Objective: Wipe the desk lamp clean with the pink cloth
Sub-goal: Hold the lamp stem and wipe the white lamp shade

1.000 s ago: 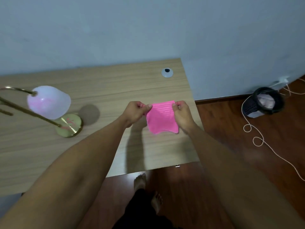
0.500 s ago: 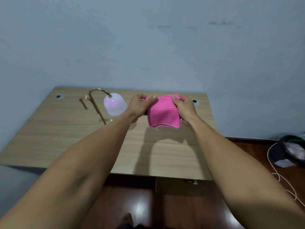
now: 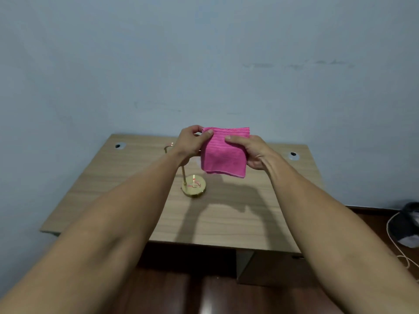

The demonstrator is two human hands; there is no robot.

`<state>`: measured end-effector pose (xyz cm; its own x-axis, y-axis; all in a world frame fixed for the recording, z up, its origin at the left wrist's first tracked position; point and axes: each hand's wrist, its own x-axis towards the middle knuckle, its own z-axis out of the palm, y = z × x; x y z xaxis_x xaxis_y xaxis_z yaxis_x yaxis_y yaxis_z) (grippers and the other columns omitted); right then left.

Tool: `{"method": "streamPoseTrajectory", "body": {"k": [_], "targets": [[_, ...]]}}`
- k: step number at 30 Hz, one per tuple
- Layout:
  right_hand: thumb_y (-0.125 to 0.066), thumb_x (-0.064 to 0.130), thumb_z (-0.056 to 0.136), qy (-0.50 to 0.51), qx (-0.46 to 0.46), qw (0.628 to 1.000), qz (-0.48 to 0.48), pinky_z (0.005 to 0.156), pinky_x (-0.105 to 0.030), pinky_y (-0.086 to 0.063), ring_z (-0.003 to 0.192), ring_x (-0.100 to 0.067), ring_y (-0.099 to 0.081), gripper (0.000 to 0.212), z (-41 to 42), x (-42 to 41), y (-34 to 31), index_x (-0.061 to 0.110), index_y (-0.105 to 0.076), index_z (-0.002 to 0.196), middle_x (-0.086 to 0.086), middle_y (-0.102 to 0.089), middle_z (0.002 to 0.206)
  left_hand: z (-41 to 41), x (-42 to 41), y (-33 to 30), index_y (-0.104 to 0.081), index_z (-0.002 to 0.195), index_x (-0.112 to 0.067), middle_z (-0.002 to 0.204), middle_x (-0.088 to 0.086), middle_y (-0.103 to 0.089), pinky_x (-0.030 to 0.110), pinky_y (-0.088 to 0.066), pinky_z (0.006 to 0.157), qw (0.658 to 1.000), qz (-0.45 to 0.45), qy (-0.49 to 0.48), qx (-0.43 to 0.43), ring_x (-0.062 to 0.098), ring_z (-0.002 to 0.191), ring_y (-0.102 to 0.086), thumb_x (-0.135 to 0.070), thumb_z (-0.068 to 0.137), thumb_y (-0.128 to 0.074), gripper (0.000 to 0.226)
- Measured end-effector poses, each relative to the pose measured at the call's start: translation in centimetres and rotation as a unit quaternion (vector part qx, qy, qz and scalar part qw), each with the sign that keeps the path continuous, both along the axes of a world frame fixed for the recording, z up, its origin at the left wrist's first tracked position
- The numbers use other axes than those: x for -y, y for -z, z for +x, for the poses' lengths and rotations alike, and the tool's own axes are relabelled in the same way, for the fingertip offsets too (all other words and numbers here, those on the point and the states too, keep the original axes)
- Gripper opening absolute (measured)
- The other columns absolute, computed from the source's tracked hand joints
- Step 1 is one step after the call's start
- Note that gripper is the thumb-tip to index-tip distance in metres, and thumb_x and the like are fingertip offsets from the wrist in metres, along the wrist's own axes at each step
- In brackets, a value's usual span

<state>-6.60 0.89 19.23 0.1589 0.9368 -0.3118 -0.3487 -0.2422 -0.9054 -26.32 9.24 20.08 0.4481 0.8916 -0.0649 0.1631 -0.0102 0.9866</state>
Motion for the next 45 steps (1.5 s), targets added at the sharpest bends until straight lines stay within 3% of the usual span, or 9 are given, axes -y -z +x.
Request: {"method": "streamPoseTrajectory", "body": {"k": [7, 15, 19, 28, 31, 34, 38, 42, 45], "targets": [[-0.079, 0.01, 0.087, 0.03, 0.073, 0.997, -0.014, 0.08, -0.037, -0.057, 0.086, -0.024, -0.072, 0.026, -5.5, -1.2, -1.0, 0.006, -0.071, 0.111, -0.01, -0.076, 0.092, -4.4, -2.4, -0.5, -0.061, 0.101, -0.007, 0.104, 0.019, -0.07, 0.051, -0.063, 0.081, 0.999, 0.017, 0.033, 0.003, 0.028, 0.088, -0.071, -0.03, 0.1, -0.068, 0.024], [-0.067, 0.012, 0.101, 0.104, 0.09, 0.99, -0.039, 0.07, -0.032, -0.055, 0.072, -0.019, -0.069, 0.008, -7.6, -1.2, -1.4, 0.007, -0.072, 0.104, -0.005, -0.074, 0.081, -6.0, -4.7, 0.0, -0.065, 0.102, -0.004, 0.087, 0.011, -0.069, 0.027, -0.056, 0.055, 0.999, 0.038, 0.01, -0.002, 0.02, 0.072, -0.069, -0.024, 0.101, -0.066, 0.021], [-0.058, 0.016, 0.106, 0.167, 0.079, 0.982, -0.036, 0.074, -0.034, -0.053, 0.073, -0.018, -0.068, 0.019, -6.4, -0.5, -1.5, 0.012, -0.071, 0.094, -0.002, -0.071, 0.076, -6.6, -6.6, 1.3, -0.072, 0.092, -0.017, 0.088, 0.003, -0.073, 0.036, -0.058, 0.077, 0.989, 0.116, -0.057, -0.071, 0.022, 0.085, -0.073, -0.027, 0.093, -0.069, 0.011], [-0.049, 0.037, 0.109, 0.294, 0.132, 0.945, -0.056, 0.057, -0.032, -0.056, 0.076, -0.024, -0.069, 0.033, -7.1, -1.5, 0.7, 0.01, -0.068, 0.104, -0.008, -0.07, 0.091, -7.0, -8.0, 3.3, -0.07, 0.131, -0.014, 0.129, 0.005, -0.073, 0.035, -0.048, 0.111, 0.964, 0.173, -0.002, -0.2, 0.022, 0.124, -0.064, -0.025, 0.093, -0.073, 0.04], [-0.046, 0.041, 0.108, 0.351, 0.178, 0.918, -0.042, 0.075, -0.035, -0.057, 0.094, -0.028, -0.072, 0.037, -8.3, -3.0, 2.2, 0.012, -0.069, 0.104, -0.007, -0.071, 0.097, -6.5, -8.4, 3.7, -0.074, 0.124, -0.014, 0.12, 0.005, -0.076, 0.035, -0.051, 0.107, 0.965, 0.171, 0.011, -0.199, 0.022, 0.116, -0.067, -0.02, 0.092, -0.075, 0.033], [-0.039, 0.046, 0.11, 0.351, 0.221, 0.91, -0.018, 0.096, -0.032, -0.051, 0.119, -0.021, -0.065, 0.047, -10.2, -4.1, 2.8, 0.015, -0.067, 0.133, -0.001, -0.069, 0.122, -6.3, -9.1, 3.9, -0.076, 0.116, -0.013, 0.113, 0.006, -0.077, 0.039, -0.055, 0.103, 0.967, 0.166, 0.013, -0.192, 0.024, 0.108, -0.071, -0.015, 0.09, -0.077, 0.027], [-0.034, 0.062, 0.103, 0.268, 0.259, 0.927, 0.036, 0.113, -0.042, -0.046, 0.147, -0.007, -0.042, 0.054, -13.1, -6.1, 5.6, 0.042, -0.051, 0.15, 0.019, -0.047, 0.157, -6.3, -9.8, 3.9, -0.078, 0.108, -0.022, 0.108, 0.002, -0.077, 0.041, -0.058, 0.097, 0.96, 0.173, 0.012, -0.219, 0.023, 0.103, -0.072, -0.017, 0.089, -0.076, 0.019], [-0.029, 0.057, 0.108, 0.217, 0.41, 0.885, -0.032, 0.128, -0.053, -0.013, 0.162, -0.014, 0.003, 0.071, -16.4, -6.0, 10.2, 0.032, 0.0, 0.168, 0.008, 0.001, 0.176, -6.5, -9.7, 3.8, -0.078, 0.113, -0.025, 0.109, 0.001, -0.079, 0.041, -0.057, 0.097, 0.944, 0.217, 0.014, -0.25, 0.023, 0.107, -0.072, -0.023, 0.091, -0.074, 0.023], [-0.031, 0.044, 0.111, 0.209, 0.49, 0.846, 0.031, 0.129, -0.054, -0.005, 0.161, -0.019, 0.014, 0.072, -17.6, -4.2, 12.7, 0.053, 0.027, 0.154, 0.007, 0.015, 0.173, -6.4, -9.4, 3.9, -0.078, 0.115, -0.027, 0.106, 0.001, -0.08, 0.041, -0.057, 0.092, 0.927, 0.259, 0.023, -0.27, 0.027, 0.104, -0.071, -0.024, 0.094, -0.068, 0.024]]}}
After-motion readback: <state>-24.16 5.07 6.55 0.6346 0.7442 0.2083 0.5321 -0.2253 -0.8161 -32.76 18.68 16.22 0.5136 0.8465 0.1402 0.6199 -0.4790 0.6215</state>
